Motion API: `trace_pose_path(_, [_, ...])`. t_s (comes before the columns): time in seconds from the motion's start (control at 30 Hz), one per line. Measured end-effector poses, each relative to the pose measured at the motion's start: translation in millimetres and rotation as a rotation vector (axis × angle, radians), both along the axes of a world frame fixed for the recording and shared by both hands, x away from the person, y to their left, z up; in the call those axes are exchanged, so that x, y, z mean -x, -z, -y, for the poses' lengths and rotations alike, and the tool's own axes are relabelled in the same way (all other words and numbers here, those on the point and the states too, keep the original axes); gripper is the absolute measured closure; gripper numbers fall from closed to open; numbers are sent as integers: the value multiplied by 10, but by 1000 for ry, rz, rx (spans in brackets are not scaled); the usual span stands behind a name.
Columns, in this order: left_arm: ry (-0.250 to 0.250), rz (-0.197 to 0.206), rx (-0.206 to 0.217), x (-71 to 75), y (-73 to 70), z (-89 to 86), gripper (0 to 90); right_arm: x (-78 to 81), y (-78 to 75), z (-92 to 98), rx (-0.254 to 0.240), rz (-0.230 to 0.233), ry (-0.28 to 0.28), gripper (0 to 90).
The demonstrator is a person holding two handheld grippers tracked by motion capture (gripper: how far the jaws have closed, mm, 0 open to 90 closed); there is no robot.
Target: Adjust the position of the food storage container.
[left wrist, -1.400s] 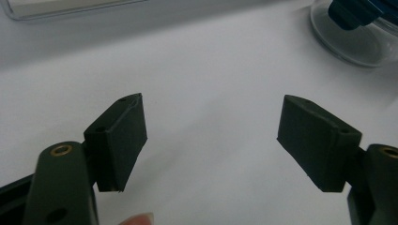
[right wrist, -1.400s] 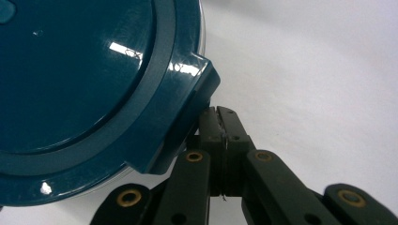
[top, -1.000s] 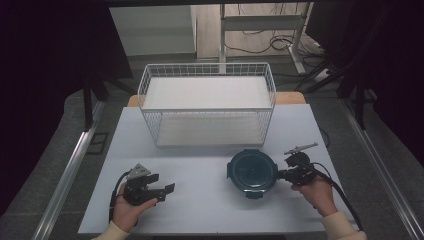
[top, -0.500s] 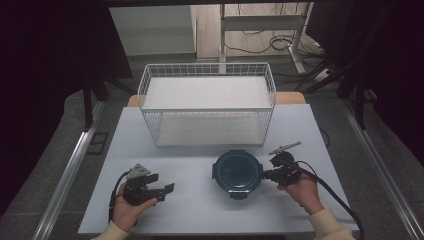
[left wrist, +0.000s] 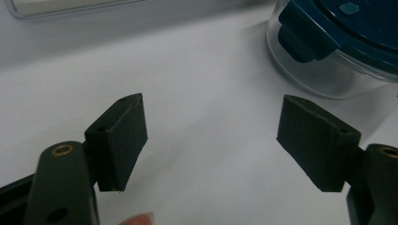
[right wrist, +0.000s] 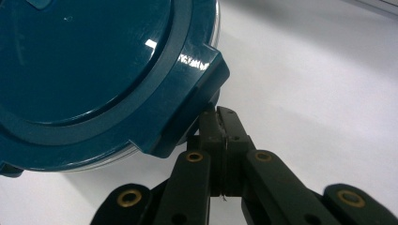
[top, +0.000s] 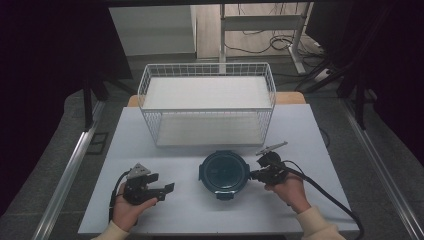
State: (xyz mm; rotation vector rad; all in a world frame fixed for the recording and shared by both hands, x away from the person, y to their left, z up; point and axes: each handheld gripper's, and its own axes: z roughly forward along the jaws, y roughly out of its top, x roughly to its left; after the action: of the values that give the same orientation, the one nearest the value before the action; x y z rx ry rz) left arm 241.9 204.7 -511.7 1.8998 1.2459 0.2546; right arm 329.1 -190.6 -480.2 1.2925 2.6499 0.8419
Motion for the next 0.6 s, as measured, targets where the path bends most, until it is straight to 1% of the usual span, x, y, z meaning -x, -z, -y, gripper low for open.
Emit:
trace_pose_path(0.07, [-5,2,1,7,-5,-3,243,10,12,-35,-5,7,-9,900])
trace_pose_path(0.2, [-10,5,3,14,-16,-15,243,16,14,-23,-8,10,-23,900])
trace_pose_path(0.23, [-11,6,4,16,-19,-18,243,23,12,-14,-6,23,-35,899])
trace_pose_path(0.27, [-14,9,8,21,-22,-23,243,46,-22,32,-45,50,-10,900])
trace_pose_path(0.3, [-14,9,8,21,-22,-23,243,46,-22,32,-45,50,-10,900])
trace_pose_path(0.33, [-15,9,9,20,-20,-27,243,59,-40,56,-73,58,2,900])
trace_pose_path(0.37, [-16,7,9,18,-17,-30,242,86,-63,96,-103,75,14,899])
trace_pose_path(0.4, [-16,6,8,15,-14,-33,241,114,-76,123,-121,90,25,899])
trace_pose_path(0.43, [-16,5,8,15,-13,-35,240,144,-85,151,-131,109,37,899])
trace_pose_path(0.47, [-17,5,9,18,-15,-38,239,212,-110,204,-138,138,59,897])
trace_pose_path(0.5, [-17,5,9,18,-15,-38,239,212,-110,204,-138,138,59,897])
trace_pose_path(0.53, [-16,6,10,20,-19,-42,239,239,-120,226,-141,152,64,894])
trace_pose_path(0.57, [-17,6,12,22,-22,-44,238,285,-140,268,-152,169,67,856])
trace_pose_path(0.6, [-16,6,14,23,-24,-44,237,325,-155,301,-163,188,65,796])
